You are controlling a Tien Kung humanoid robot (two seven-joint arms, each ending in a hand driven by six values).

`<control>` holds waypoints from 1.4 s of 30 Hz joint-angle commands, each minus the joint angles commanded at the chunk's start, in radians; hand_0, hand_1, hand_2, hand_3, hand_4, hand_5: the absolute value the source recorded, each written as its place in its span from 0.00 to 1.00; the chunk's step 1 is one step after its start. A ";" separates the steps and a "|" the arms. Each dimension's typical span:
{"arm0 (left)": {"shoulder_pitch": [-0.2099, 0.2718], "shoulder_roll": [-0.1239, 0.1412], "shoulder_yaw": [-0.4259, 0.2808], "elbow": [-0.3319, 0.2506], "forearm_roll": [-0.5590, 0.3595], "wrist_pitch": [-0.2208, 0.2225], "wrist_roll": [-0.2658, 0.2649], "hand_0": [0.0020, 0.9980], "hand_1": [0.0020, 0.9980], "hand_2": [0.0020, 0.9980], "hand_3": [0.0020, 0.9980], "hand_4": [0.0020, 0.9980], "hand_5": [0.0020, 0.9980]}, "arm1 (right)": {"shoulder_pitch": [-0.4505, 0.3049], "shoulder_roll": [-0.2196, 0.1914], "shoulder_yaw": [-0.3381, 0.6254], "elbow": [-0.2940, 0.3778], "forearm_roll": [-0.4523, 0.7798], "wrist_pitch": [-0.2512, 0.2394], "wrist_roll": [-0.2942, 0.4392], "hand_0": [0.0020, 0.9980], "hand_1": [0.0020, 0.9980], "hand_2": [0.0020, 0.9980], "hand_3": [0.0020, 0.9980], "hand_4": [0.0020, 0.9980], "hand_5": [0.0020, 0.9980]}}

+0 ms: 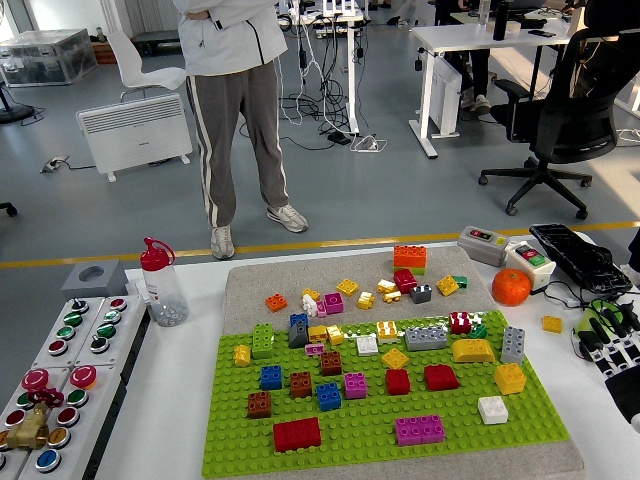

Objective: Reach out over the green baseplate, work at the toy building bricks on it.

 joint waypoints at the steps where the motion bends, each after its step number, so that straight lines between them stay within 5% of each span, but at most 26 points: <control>1: 0.000 0.000 0.000 0.000 0.000 0.000 0.000 0.67 0.61 0.56 0.45 0.24 1.00 | 0.000 0.000 0.001 0.000 0.000 0.000 0.000 0.77 0.75 0.76 0.72 0.51 0.46; 42: 0.000 0.000 0.001 0.000 0.002 0.000 0.002 0.66 0.61 0.56 0.45 0.24 1.00 | -0.001 0.002 -0.008 -0.003 0.011 -0.009 0.003 0.76 0.74 0.75 0.70 0.51 0.44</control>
